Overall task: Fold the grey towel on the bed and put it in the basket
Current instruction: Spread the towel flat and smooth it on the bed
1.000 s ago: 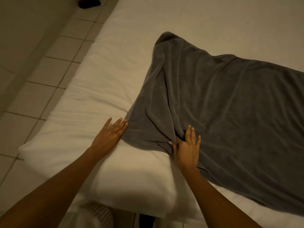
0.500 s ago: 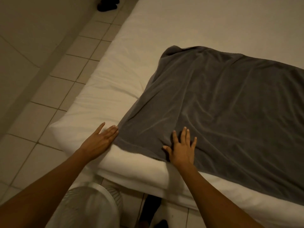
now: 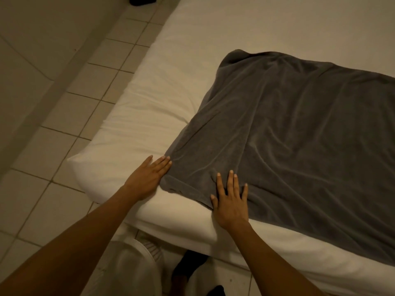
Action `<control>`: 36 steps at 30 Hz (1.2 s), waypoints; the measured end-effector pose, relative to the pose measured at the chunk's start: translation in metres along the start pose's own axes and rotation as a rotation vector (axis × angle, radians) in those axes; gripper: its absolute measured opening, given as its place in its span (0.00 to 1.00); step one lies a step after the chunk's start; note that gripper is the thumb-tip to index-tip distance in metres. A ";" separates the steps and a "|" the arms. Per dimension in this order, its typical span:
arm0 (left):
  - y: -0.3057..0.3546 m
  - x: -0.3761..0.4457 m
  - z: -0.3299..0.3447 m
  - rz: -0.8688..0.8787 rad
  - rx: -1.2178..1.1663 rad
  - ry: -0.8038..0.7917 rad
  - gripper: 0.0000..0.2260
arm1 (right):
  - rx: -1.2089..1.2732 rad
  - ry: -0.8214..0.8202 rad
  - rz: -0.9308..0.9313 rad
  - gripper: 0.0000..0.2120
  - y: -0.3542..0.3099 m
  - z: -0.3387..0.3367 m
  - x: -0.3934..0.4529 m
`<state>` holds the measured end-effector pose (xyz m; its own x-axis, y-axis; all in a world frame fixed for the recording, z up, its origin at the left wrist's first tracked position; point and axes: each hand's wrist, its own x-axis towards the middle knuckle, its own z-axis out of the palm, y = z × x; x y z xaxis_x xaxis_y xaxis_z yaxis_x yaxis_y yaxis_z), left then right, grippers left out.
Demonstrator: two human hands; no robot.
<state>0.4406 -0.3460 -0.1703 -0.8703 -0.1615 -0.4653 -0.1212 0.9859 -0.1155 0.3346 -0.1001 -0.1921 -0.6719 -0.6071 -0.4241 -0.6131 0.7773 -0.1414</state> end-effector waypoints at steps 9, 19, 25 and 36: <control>-0.064 0.077 -0.071 0.069 0.029 0.297 0.25 | 0.131 0.109 0.028 0.29 -0.039 -0.051 0.035; -0.109 0.187 -0.118 0.114 0.117 0.298 0.25 | 0.244 0.128 -0.023 0.27 -0.115 -0.074 0.123; -0.110 0.234 -0.124 0.190 0.116 0.317 0.25 | 0.237 0.144 -0.034 0.28 -0.123 -0.072 0.163; -0.103 0.284 -0.118 0.334 0.112 0.312 0.25 | 0.164 0.176 0.184 0.33 -0.120 -0.045 0.161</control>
<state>0.1499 -0.4884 -0.1867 -0.9568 0.2019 -0.2091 0.2274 0.9680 -0.1058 0.2810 -0.2986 -0.2038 -0.8362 -0.4614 -0.2966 -0.4085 0.8847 -0.2248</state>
